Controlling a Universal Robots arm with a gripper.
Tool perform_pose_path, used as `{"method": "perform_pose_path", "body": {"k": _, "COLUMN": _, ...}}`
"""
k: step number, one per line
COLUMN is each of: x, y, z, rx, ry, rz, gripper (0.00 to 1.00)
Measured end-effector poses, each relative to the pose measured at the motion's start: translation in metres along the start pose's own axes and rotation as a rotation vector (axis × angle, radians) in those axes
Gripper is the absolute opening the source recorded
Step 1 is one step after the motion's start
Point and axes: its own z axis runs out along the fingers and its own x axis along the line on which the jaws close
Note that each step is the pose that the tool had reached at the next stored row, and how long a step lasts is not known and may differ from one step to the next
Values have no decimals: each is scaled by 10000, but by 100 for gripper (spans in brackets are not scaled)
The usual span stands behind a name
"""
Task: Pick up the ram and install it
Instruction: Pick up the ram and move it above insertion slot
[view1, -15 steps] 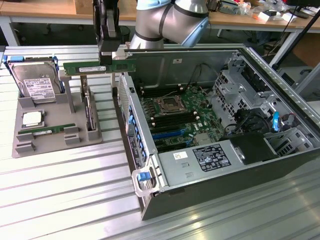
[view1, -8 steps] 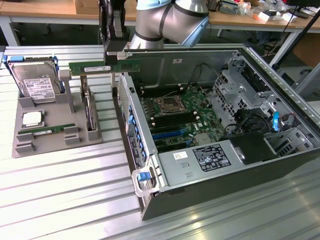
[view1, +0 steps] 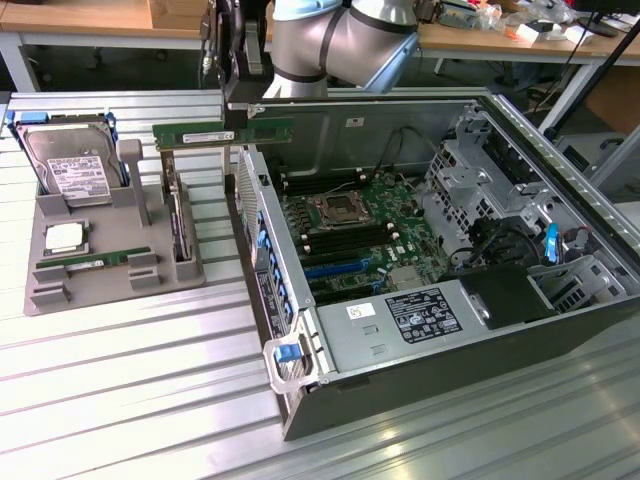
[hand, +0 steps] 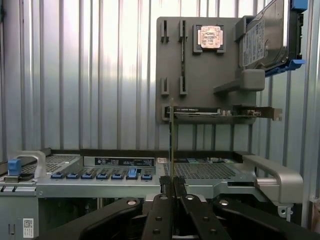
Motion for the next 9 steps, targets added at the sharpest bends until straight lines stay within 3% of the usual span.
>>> {"method": "perform_pose_path", "body": {"k": 9, "x": 3, "y": -147, "z": -4, "rx": 0, "ry": 0, "rz": 0, "gripper": 12}}
